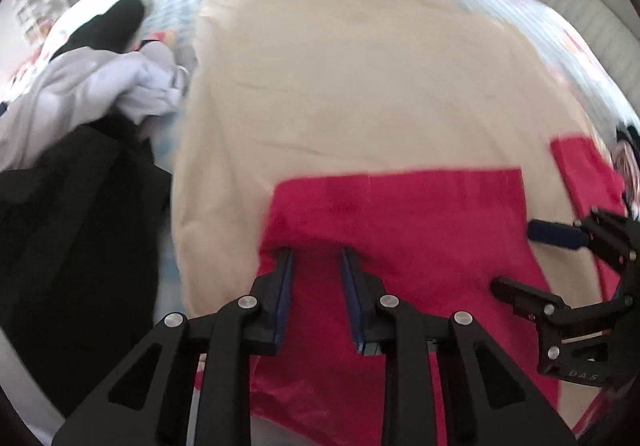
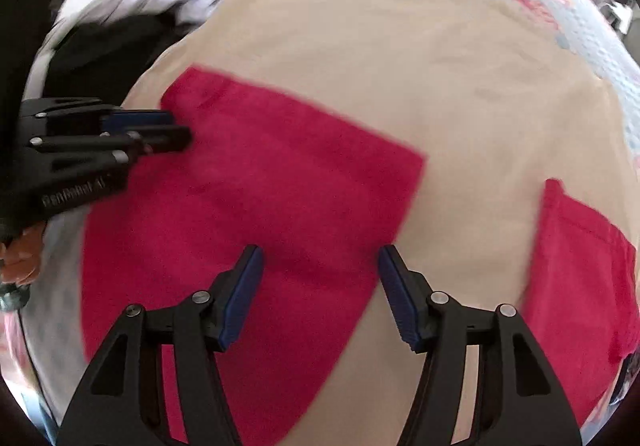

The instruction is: Fold clothes

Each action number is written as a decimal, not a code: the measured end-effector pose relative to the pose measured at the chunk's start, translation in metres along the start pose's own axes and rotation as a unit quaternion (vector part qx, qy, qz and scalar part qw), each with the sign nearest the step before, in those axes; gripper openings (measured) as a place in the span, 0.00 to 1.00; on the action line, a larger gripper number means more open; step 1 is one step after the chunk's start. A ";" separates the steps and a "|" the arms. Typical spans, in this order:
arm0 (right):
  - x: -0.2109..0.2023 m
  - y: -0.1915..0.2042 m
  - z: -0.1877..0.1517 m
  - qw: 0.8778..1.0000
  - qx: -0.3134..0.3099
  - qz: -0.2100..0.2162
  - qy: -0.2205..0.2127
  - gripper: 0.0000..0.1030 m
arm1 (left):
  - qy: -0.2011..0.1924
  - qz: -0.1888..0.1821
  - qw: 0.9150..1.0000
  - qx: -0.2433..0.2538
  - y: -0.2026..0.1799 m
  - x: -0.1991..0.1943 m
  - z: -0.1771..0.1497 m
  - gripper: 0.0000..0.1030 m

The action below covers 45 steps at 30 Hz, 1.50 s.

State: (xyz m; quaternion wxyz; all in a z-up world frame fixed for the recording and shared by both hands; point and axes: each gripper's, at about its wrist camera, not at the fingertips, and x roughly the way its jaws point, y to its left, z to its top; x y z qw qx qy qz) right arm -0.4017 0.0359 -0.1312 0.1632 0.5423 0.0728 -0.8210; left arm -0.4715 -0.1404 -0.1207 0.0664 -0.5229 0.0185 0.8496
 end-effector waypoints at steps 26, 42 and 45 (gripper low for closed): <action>-0.135 -0.076 -0.253 0.989 0.144 -0.002 -0.030 0.62 | 0.027 0.000 0.998 -0.059 -0.133 -0.100 -0.225 0.43; -0.145 -0.077 -0.272 0.992 0.120 -0.025 -0.034 0.64 | -0.030 -0.008 0.994 -0.105 -0.173 -0.121 -0.258 0.47; -0.152 -0.089 -0.289 0.989 0.140 -0.016 -0.048 0.64 | -0.052 -0.037 0.990 -0.124 -0.168 -0.131 -0.277 0.47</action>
